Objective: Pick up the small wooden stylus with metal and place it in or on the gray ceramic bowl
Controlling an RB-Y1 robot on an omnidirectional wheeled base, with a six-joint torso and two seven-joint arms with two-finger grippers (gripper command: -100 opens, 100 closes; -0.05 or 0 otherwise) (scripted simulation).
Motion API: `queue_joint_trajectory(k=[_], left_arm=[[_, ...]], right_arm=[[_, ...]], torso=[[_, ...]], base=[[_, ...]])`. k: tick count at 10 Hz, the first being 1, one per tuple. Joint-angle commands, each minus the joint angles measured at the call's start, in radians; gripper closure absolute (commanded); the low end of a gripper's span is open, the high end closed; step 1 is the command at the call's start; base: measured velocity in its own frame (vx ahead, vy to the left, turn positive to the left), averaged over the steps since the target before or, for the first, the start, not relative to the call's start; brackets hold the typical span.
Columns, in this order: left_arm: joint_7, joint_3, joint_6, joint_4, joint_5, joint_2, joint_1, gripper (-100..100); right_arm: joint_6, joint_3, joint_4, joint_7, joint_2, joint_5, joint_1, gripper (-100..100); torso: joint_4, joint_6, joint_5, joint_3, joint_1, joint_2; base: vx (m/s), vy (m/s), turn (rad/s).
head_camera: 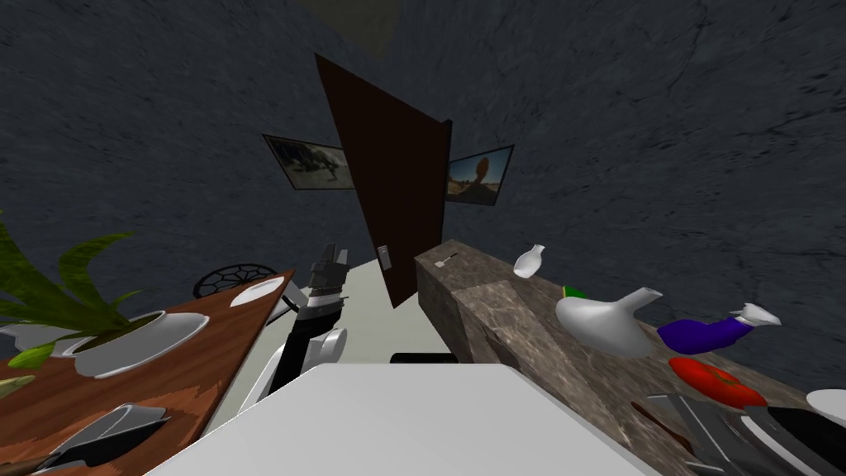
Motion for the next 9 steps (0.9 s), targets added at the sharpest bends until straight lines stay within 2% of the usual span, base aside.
queue_joint_trajectory(k=[1, 2, 4, 5, 9], left_arm=[[0.0, 0.0, 0.0, 0.0, 0.0, 0.0, 0.0, 0], [0.0, 0.0, 0.0, 0.0, 0.0, 0.0, 0.0, 0], [0.0, 0.0, 0.0, 0.0, 0.0, 0.0, 0.0, 0], [0.0, 0.0, 0.0, 0.0, 0.0, 0.0, 0.0, 0], [0.0, 0.0, 0.0, 0.0, 0.0, 0.0, 0.0, 0]], right_arm=[[0.05, 0.05, -0.05, -0.004, -0.024, -0.033, -0.019, -100], [0.061, 0.062, -0.053, -0.004, -0.024, -0.033, -0.019, -100], [0.123, 0.126, -0.119, -0.009, -0.057, -0.076, -0.041, -100], [0.128, 0.134, -0.12, -0.009, -0.057, -0.076, -0.041, -100], [0.251, 0.266, -0.25, -0.018, -0.123, -0.162, -0.085, -100]], torso=[[0.0, 0.0, 0.0, 0.0, 0.0, 0.0], [0.0, 0.0, 0.0, 0.0, -0.001, 0.0], [0.0, 0.0, 0.0, 0.001, 0.0, 0.001], [0.0, 0.0, 0.0, 0.0, 0.0, 0.001], [0.0, -0.001, 0.0, 0.0, 0.002, 0.001]], base=[[-0.009, -0.058, 0.001], [-0.012, -0.043, 0.003], [-0.009, -0.04, -0.005], [-0.013, -0.013, 0.034], [-0.014, -0.015, 0.046]])
